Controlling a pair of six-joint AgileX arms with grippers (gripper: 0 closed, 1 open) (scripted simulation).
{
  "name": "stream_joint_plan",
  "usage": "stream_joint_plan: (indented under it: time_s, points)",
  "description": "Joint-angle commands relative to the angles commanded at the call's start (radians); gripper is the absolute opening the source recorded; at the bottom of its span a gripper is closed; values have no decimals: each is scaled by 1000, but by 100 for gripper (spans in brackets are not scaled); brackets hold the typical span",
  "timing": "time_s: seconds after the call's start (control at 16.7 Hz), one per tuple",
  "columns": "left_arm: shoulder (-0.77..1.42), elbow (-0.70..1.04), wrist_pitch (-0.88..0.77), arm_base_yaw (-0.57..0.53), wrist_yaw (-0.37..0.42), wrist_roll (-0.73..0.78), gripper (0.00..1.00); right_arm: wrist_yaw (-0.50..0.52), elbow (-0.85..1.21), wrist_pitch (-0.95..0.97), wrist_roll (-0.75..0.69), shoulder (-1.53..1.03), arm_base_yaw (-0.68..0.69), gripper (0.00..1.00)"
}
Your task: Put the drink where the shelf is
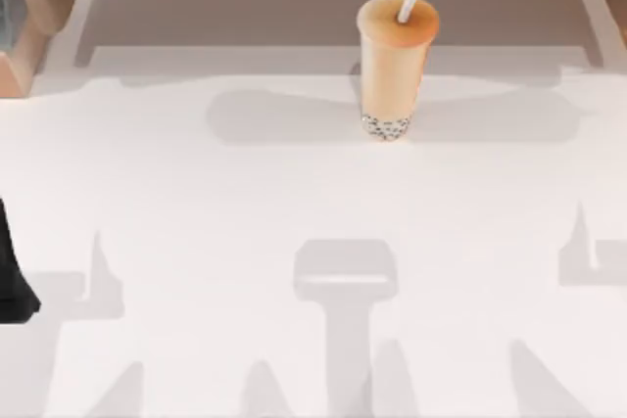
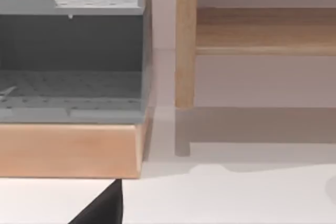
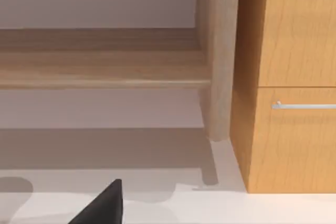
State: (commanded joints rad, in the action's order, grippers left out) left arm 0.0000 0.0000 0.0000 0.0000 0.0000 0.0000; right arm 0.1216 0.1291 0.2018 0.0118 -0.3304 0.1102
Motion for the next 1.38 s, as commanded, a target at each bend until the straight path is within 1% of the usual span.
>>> stream_joint_plan:
  time_s: [0.24, 0.72, 0.96, 1.2, 1.38]
  points:
    - [0, 0, 0, 0, 0, 0, 100, 123, 130, 205, 3, -340, 117, 100]
    - [0, 0, 0, 0, 0, 0, 100, 413, 439, 691, -3, -1147, 392, 100]
    - [0, 0, 0, 0, 0, 0, 100, 542, 580, 912, -4, -1507, 516, 100]
    - [0, 0, 0, 0, 0, 0, 100, 638, 686, 1077, -5, -1777, 609, 100]
    - [0, 0, 0, 0, 0, 0, 100, 676, 731, 1146, -5, -1889, 646, 100]
